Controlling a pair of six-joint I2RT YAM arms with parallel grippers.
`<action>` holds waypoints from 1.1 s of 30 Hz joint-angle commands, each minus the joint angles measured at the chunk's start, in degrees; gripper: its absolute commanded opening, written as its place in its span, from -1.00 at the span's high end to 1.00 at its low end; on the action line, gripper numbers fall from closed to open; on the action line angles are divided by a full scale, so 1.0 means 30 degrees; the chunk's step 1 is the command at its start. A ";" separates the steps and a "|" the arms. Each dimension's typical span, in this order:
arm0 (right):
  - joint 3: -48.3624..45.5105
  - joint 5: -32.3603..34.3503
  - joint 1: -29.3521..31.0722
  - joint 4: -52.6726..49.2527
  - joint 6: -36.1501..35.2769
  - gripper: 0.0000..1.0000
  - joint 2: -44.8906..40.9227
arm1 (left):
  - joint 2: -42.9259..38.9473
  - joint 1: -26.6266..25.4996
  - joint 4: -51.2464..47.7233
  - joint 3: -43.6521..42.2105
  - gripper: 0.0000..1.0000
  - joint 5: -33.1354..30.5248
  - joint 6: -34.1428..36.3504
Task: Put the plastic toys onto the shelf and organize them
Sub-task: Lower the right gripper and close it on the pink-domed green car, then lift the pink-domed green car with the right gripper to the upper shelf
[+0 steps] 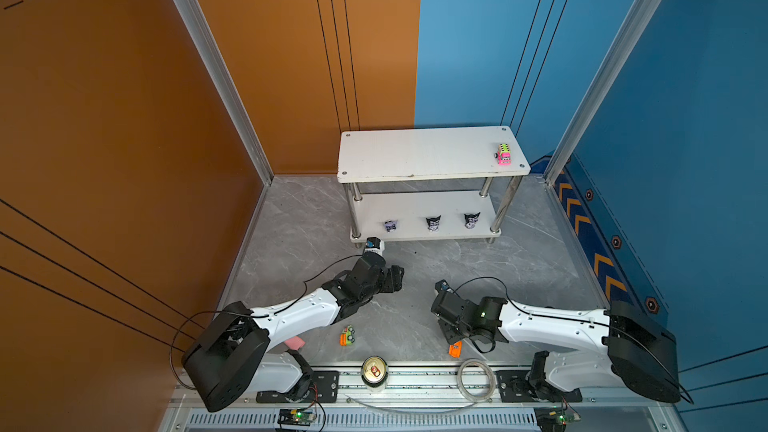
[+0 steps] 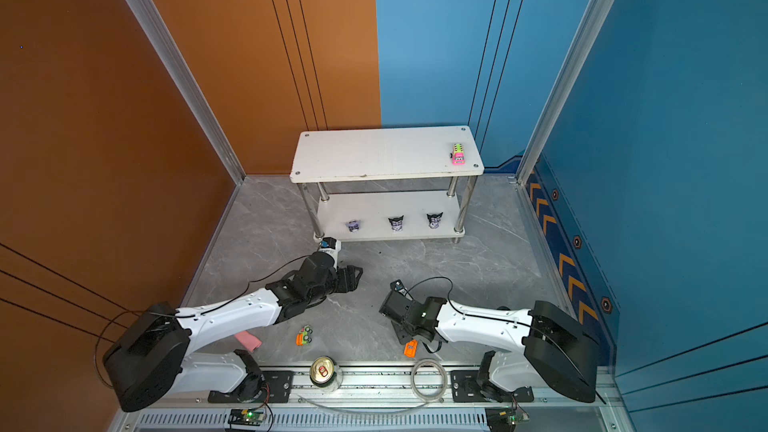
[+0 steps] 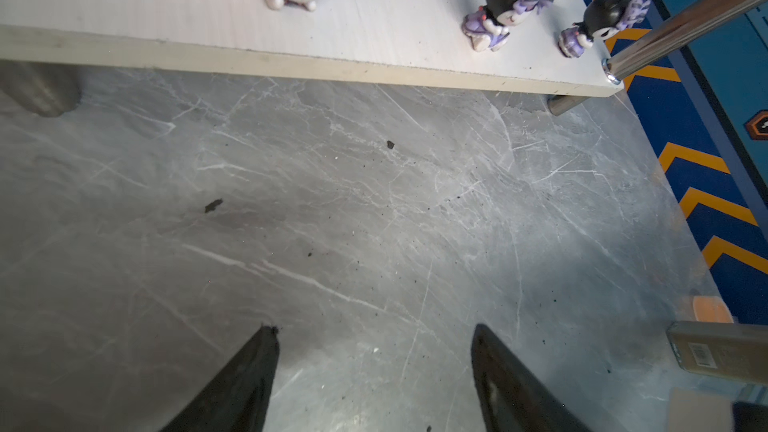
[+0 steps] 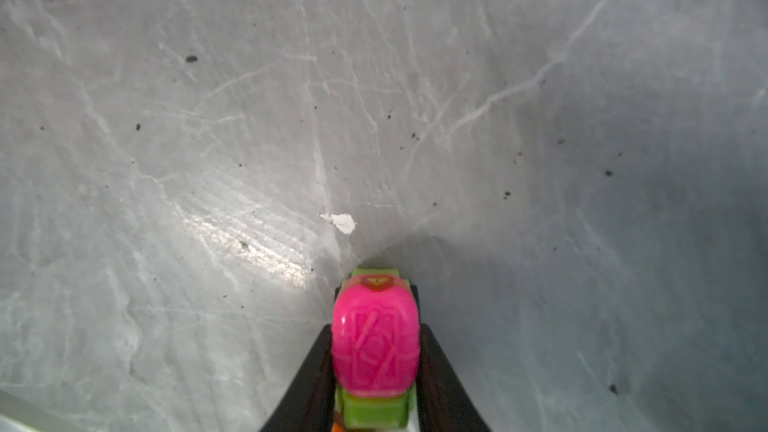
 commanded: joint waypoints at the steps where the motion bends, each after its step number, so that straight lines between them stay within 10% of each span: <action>1: 0.0915 0.0409 -0.0187 0.0090 -0.0023 0.49 0.0285 | -0.1132 0.0306 -0.0801 -0.0756 -0.51 -0.0661 0.0242; 23: 2.2847 0.6067 -0.4239 -1.2258 -0.7581 0.68 0.0873 | -0.8674 0.1849 -0.4330 -0.3551 -0.54 -0.0966 0.0547; 33: 2.9769 0.2906 -0.9329 -1.2310 -0.8948 0.69 0.6024 | -0.9773 0.1839 -0.5610 -0.3691 -0.54 -0.1142 0.0385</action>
